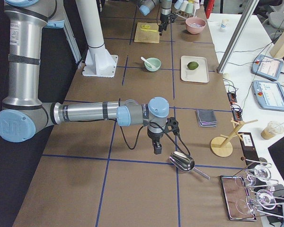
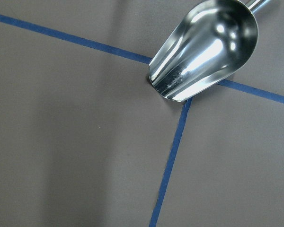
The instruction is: Place spoon in bowl
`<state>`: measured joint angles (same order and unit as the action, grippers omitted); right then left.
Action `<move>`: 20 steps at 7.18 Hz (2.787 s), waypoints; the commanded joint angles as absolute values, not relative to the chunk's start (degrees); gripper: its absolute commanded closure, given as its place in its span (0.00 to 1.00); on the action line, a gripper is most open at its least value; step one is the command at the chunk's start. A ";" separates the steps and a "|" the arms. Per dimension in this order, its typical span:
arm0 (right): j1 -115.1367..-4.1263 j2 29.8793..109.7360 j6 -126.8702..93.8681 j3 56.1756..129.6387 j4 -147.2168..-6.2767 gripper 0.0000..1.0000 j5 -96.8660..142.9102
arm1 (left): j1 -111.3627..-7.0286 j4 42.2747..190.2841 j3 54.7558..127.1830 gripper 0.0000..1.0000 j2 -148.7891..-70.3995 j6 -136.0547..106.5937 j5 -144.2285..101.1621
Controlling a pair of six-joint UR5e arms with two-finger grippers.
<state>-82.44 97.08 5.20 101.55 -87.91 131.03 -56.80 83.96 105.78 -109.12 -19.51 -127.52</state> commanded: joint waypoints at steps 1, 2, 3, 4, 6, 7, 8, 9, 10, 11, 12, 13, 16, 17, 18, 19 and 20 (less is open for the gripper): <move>-82.44 97.03 5.36 100.29 -87.63 0.00 130.87 | -72.01 84.37 106.79 0.00 -97.08 -7.36 -137.17; -82.44 97.03 5.36 99.85 -87.54 0.00 130.96 | -77.38 83.94 106.18 0.00 -94.33 0.88 -138.50; -82.44 97.03 5.27 99.76 -87.54 0.00 130.87 | -80.91 83.94 105.91 0.00 -90.91 5.40 -138.52; -82.44 97.03 5.27 99.32 -87.45 0.00 130.96 | -83.91 84.11 104.78 0.00 -87.40 7.89 -138.43; -82.44 96.94 5.27 99.49 -87.36 0.00 130.96 | -87.78 84.02 101.09 0.00 -84.31 14.14 -138.16; -82.44 96.68 5.27 99.41 -87.45 0.00 131.04 | -87.89 84.11 100.81 0.00 -83.33 14.06 -137.64; -82.44 96.59 5.19 100.19 -87.36 0.00 131.22 | -89.02 84.37 100.64 0.00 -82.80 13.98 -137.11; -82.70 96.59 5.19 101.41 -87.54 0.00 131.05 | -89.56 84.72 99.59 0.00 -82.36 14.24 -137.20; -82.97 96.59 5.10 101.34 -87.71 0.00 131.04 | -89.47 84.81 95.58 0.00 -82.53 13.89 -136.15; -82.97 96.59 5.10 101.69 -87.80 0.00 131.04 | -89.56 84.81 95.54 0.00 -82.44 13.71 -136.06; -82.97 96.77 5.10 101.69 -87.80 0.00 130.96 | -89.56 84.73 95.54 0.00 -82.79 13.62 -136.05; -82.97 96.77 5.01 101.69 -87.72 0.00 131.04 | -89.56 84.73 95.89 0.00 -82.62 13.71 -135.97; -82.97 97.03 5.01 101.25 -87.45 0.00 130.78 | -89.56 84.55 96.94 0.00 -82.18 13.71 -135.88; -82.97 97.12 4.92 101.51 -87.45 0.00 130.87 | -89.56 84.55 97.03 0.00 -81.92 13.80 -135.88; -82.97 97.21 4.14 101.60 -87.45 0.00 130.87 | -89.65 84.55 97.12 0.00 -81.65 13.97 -135.97; -82.88 97.21 3.96 101.25 -87.45 0.00 130.87 | -89.65 84.46 97.03 0.00 -81.74 13.97 -135.97; -82.88 97.21 3.87 101.51 -87.45 0.00 130.87 | -89.65 84.46 97.12 0.00 -81.74 13.97 -135.97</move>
